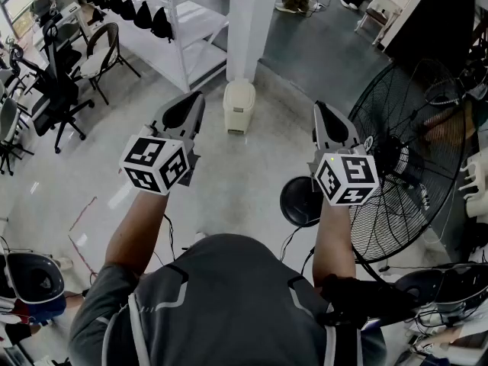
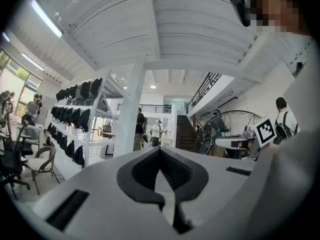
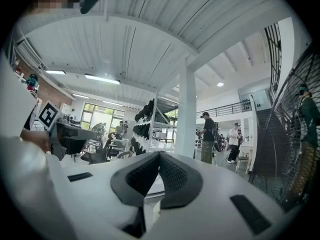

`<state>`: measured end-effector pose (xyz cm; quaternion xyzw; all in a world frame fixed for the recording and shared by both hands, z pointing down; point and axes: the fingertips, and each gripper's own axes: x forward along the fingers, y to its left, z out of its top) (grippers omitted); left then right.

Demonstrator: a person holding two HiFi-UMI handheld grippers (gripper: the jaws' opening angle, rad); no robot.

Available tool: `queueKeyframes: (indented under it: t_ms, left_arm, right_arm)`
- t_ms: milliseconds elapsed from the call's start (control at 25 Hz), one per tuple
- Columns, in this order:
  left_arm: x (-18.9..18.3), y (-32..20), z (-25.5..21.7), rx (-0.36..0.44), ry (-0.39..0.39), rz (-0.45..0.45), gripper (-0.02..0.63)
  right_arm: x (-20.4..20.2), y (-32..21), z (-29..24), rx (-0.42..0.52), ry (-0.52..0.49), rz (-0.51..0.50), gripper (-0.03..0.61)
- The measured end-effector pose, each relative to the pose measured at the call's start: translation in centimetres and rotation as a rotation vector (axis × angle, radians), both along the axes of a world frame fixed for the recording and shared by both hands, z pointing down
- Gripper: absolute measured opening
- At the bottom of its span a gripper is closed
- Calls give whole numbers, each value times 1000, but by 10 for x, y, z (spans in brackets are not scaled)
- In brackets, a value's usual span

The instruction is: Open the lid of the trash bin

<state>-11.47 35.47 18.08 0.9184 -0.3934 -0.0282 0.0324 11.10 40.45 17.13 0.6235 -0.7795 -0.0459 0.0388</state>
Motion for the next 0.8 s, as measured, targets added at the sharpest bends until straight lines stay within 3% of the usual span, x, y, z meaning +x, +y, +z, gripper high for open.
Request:
queueKeyframes:
  t_ms: [600,800]
  left_arm:
    - [-1,-16,6,24,-43,2,8]
    - [-12,-23,8,12,-24,0,8]
  right_arm:
    - [-10,-11,-3,22,1,-20,26]
    - [-14,-17,-3,7,2,4,26]
